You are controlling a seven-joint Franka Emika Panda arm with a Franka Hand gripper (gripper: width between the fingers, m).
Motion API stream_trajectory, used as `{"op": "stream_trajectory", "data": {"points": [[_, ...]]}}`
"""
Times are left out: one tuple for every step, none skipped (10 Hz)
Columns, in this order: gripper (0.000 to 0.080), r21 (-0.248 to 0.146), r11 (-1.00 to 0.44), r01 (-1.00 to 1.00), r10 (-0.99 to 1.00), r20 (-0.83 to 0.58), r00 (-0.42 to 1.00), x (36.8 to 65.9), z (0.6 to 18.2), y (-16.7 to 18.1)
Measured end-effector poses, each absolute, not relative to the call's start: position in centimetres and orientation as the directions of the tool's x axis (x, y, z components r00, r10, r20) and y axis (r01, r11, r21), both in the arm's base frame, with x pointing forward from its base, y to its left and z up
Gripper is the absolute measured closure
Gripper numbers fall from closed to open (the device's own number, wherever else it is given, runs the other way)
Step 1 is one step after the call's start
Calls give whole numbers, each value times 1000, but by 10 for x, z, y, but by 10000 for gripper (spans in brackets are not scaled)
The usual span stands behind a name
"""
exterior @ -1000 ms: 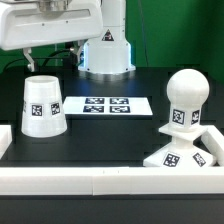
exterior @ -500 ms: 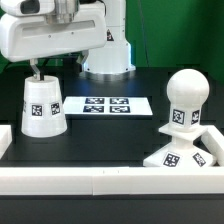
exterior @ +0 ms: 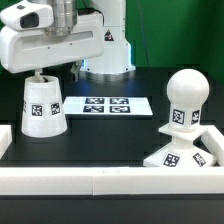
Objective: Assemble lamp
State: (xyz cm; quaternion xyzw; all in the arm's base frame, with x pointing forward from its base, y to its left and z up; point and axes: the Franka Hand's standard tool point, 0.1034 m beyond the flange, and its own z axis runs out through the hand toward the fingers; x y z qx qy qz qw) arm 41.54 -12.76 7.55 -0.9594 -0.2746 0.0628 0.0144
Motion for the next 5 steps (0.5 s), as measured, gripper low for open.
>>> {"op": "stream_trajectory", "data": {"points": [[538,-62,-849,525,529,-113,841,415,75,-128],[674,-63,-849,525,529,-114,841,415,75,-128],[674,-63,-849,525,529,-114,841,415,75,-128],[758,-63,-849,525,529,-113,841,415,75,-128],[758,-63,-849,525,529,-113,841,415,75,-128]]}}
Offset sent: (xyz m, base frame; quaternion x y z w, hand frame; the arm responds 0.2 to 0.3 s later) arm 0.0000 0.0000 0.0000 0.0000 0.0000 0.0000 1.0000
